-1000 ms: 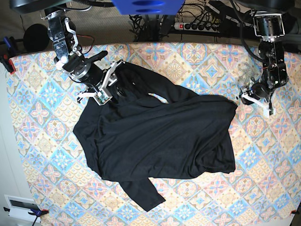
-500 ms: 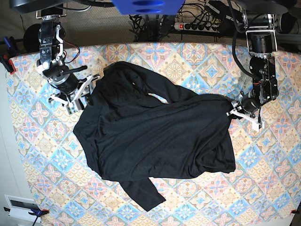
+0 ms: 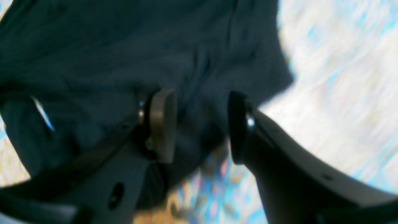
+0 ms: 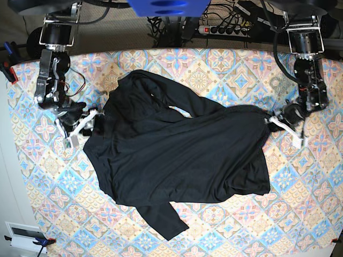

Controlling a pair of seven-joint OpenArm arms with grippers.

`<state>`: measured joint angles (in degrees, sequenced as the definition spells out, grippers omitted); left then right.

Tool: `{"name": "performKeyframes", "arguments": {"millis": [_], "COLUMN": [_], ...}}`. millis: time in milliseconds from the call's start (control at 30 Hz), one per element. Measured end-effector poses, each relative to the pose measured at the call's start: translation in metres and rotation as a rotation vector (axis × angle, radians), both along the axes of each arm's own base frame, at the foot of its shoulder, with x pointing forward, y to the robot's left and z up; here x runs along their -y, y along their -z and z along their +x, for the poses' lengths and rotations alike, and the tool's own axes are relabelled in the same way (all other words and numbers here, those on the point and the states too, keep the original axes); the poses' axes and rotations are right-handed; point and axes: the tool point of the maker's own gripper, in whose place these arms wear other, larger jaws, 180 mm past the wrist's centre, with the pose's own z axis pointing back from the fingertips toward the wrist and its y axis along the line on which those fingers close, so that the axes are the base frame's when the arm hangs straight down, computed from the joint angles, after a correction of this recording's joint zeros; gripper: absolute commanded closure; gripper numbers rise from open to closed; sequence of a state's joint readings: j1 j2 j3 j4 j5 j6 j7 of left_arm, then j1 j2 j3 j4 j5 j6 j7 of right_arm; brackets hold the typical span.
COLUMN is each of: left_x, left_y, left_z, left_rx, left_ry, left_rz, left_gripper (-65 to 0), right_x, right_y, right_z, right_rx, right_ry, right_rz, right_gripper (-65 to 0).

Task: Layout the t-shirt on the table in an organized manner, then fold the t-shirt properly
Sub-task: 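Pull the shirt apart with both grippers, stretching it across the table, then drag the shirt with both grippers to straighten the body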

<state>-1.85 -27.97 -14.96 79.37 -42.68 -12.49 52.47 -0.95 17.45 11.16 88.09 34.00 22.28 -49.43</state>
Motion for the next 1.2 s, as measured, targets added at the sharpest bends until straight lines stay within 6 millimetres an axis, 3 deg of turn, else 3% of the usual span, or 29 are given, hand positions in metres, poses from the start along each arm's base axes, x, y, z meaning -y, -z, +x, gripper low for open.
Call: {"name": "performKeyframes", "arguments": {"millis": [100, 200, 300, 400, 467, 600, 800, 1200], "left_x": [-0.032, -0.058, -0.068, -0.070, -0.069, -0.067, -0.066, -0.064], "left_y": [-0.022, -0.044, -0.061, -0.063, -0.059, -0.058, -0.057, -0.054], "left_z": [0.008, 0.016, 0.025, 0.025, 0.023, 0.024, 0.023, 0.022], "left_rx": [0.062, 0.102, 0.141, 0.143, 0.129, 0.131, 0.127, 0.122], "left_ry": [-0.082, -0.130, -0.123, -0.123, -0.122, -0.122, -0.121, -0.117], "left_rz": [0.013, 0.049, 0.077, 0.086, 0.084, 0.077, 0.077, 0.072], "left_gripper": [0.0, 0.0, 0.0, 0.0, 0.0, 0.0, 0.0, 0.0], "right_x": [0.007, 0.009, 0.010, 0.008, 0.006, 0.006, -0.020, -0.030], "right_y": [0.030, 0.035, 0.030, 0.004, -0.004, 0.013, 0.036, 0.041], "right_z": [-0.015, -0.012, 0.001, 0.030, 0.037, 0.023, 0.017, 0.025], "right_rx": [-0.100, -0.103, -0.097, -0.011, 0.016, -0.049, -0.105, -0.106], "right_ry": [0.031, 0.045, 0.052, 0.044, 0.041, 0.037, -0.003, 0.021], "right_rz": [0.017, 0.039, 0.037, 0.049, 0.055, 0.042, 0.088, 0.148], "right_gripper": [-25.9, -26.0, -26.2, -26.2, -26.2, -26.2, -26.2, -26.1]}}
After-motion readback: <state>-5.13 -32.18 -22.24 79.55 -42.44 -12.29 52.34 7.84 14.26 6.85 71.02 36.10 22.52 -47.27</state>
